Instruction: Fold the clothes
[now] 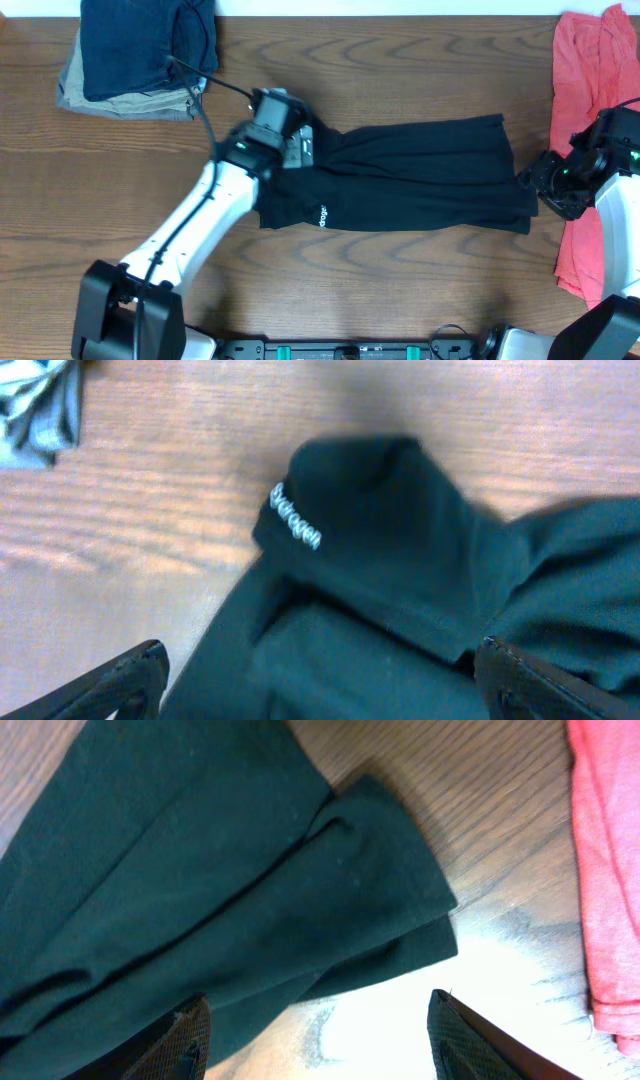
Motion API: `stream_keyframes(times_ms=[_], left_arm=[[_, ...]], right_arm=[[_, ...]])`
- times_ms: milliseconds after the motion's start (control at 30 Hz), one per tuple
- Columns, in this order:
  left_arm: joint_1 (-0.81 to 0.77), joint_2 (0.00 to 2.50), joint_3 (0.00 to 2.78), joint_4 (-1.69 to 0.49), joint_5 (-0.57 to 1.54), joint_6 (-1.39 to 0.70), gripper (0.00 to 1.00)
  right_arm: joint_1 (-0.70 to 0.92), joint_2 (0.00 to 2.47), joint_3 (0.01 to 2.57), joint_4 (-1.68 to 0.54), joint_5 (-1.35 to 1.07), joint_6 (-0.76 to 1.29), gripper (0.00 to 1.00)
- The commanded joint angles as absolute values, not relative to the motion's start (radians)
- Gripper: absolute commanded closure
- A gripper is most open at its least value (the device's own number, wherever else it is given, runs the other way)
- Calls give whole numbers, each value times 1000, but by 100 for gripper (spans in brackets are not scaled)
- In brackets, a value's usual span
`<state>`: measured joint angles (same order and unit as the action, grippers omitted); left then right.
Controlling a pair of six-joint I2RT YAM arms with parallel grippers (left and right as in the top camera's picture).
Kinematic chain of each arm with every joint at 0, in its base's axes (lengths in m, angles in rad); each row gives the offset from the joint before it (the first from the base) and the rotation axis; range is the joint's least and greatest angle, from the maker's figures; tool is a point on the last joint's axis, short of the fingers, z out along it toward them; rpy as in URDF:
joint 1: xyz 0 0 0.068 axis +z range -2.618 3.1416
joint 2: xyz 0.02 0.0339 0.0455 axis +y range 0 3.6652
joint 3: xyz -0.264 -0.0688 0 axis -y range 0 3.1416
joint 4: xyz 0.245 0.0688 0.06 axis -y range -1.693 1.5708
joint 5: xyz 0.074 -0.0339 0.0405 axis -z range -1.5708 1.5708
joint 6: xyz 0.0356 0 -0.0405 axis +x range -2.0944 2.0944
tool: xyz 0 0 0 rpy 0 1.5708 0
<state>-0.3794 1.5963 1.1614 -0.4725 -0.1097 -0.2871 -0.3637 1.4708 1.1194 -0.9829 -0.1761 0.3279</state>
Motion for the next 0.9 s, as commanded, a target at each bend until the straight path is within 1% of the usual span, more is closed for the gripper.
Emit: stream_keyframes(times_ms=[0, 67, 200, 467, 533, 567, 700, 867], left_arm=[[-303, 1649, 1221, -490, 115, -195, 2], [-263, 1691, 1246, -492, 171, -191, 2], [-221, 1791, 1282, -485, 191, -177, 2], [-219, 1948, 1295, -424, 187, -154, 2], [-219, 1966, 1295, -415, 188, -167, 0], [-219, 1970, 1295, -409, 189, -169, 3], [-219, 1973, 1295, -387, 187, -169, 25], [-219, 1973, 1295, -376, 188, -169, 45]], right_arm=[[-331, 1470, 1136, -996, -211, 298, 34], [-315, 1470, 1136, -999, -211, 298, 34], [-277, 1470, 1136, -1000, -210, 298, 34], [-217, 1470, 1136, -1007, -207, 298, 35], [-212, 1470, 1136, -1011, -197, 298, 35], [-213, 1470, 1136, -1011, -191, 298, 36], [-213, 1470, 1136, -1015, -175, 298, 41], [-213, 1470, 1136, -1016, -172, 298, 44]])
